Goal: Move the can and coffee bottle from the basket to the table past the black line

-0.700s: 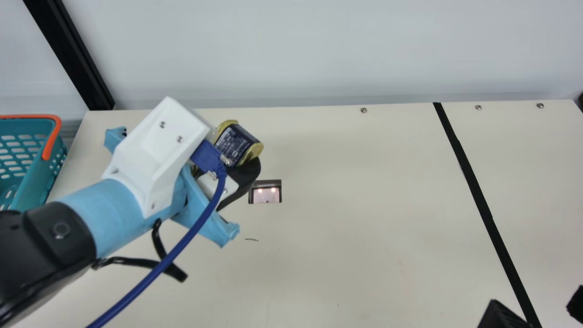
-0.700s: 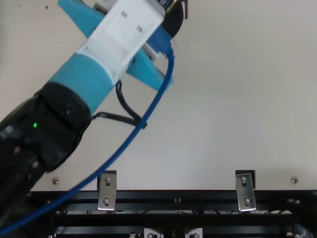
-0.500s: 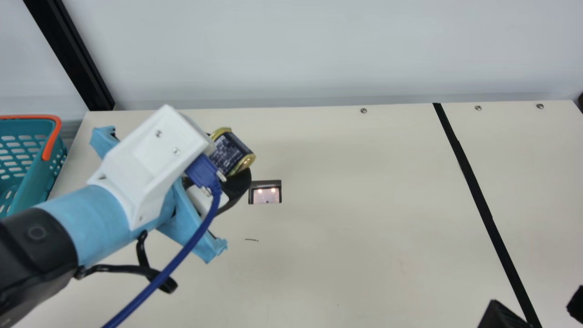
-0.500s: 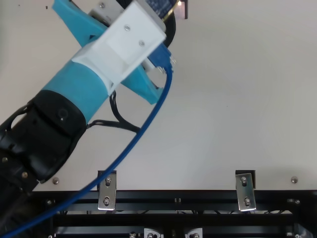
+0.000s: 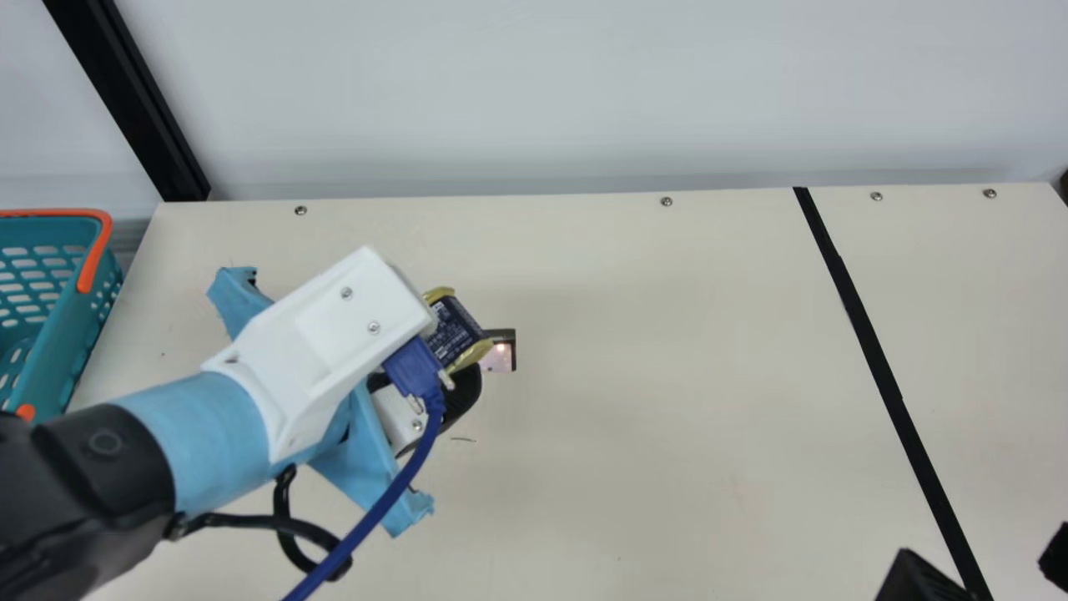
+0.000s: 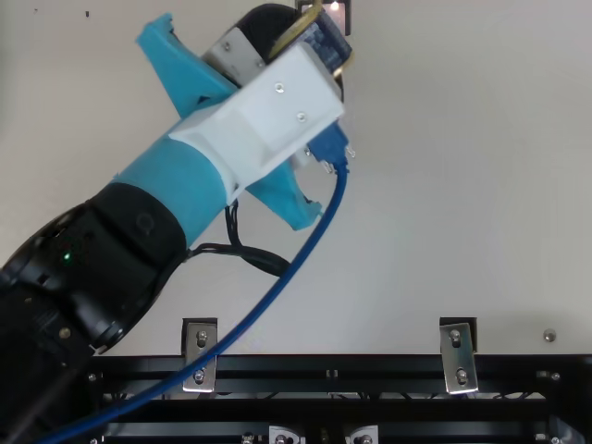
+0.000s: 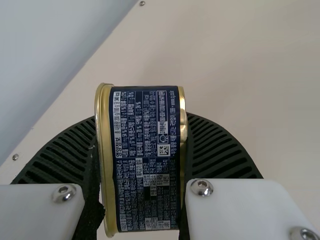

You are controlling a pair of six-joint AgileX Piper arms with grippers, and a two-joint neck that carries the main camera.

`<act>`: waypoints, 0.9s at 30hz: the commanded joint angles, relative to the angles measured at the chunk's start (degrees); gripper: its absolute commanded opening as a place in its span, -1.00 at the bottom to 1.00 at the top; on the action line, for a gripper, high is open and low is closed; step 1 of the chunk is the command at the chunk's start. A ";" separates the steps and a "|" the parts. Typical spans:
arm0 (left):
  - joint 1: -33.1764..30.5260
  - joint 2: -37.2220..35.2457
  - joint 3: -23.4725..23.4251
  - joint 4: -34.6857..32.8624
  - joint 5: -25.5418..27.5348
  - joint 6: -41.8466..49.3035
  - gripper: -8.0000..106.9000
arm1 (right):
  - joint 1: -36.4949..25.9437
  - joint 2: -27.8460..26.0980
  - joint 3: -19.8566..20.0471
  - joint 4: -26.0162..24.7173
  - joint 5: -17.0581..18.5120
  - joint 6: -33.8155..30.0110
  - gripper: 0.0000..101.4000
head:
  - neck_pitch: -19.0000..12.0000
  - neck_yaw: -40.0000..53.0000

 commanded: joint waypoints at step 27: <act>4.02 15.68 -9.09 -30.67 17.96 45.99 -0.68 | 0.00 0.00 0.00 0.00 0.00 0.00 1.00 | -0.23 -0.11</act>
